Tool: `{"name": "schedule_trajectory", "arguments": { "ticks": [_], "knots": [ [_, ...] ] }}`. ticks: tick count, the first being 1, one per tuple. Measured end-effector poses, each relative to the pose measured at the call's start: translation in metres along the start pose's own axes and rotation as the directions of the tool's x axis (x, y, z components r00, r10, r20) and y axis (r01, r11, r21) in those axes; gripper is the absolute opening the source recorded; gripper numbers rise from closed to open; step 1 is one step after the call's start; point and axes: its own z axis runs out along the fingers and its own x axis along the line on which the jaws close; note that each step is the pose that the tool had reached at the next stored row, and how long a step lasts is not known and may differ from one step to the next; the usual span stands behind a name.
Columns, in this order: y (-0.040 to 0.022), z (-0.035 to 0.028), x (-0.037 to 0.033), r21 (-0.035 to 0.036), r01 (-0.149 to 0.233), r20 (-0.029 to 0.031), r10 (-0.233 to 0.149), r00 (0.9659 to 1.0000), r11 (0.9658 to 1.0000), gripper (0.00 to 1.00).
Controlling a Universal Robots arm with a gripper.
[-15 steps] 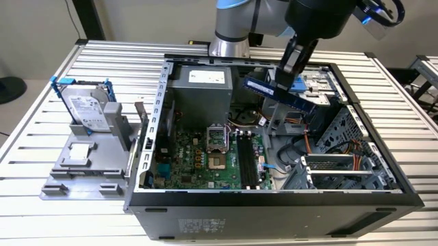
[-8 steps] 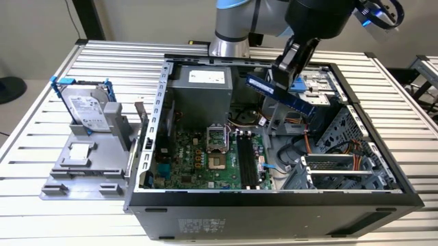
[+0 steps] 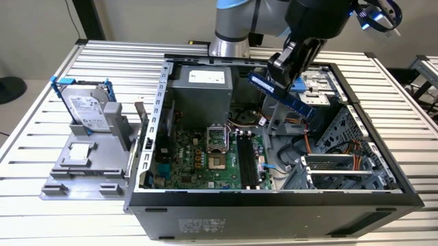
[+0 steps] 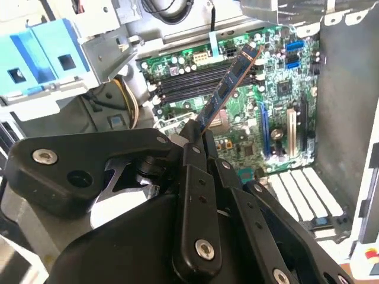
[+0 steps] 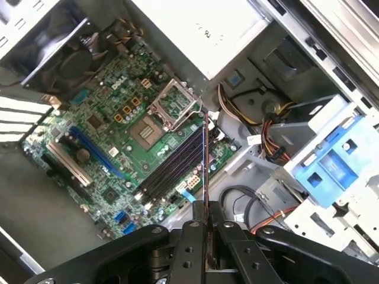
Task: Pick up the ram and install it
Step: 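Insert the ram into the slot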
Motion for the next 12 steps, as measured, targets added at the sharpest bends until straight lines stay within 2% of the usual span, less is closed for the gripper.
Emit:
{"name": "schedule_trajectory", "arguments": {
  "ticks": [3, 6, 9, 12],
  "knots": [
    [0.0, 0.0, 0.0, -0.0001, -0.051, 0.0024, 0.051, 0.9987, 0.9987, 0.0],
    [0.0, 0.0, 0.0, -0.0004, -0.103, 0.0048, 0.103, 0.9946, 0.9947, 0.0],
    [0.0, 0.0, 0.0, -0.0007, -0.153, 0.0071, 0.153, 0.9882, 0.9882, 0.0],
    [0.0, 0.0, 0.0, -0.0013, -0.204, 0.0095, 0.204, 0.9789, 0.9789, 0.0]
  ]
}}
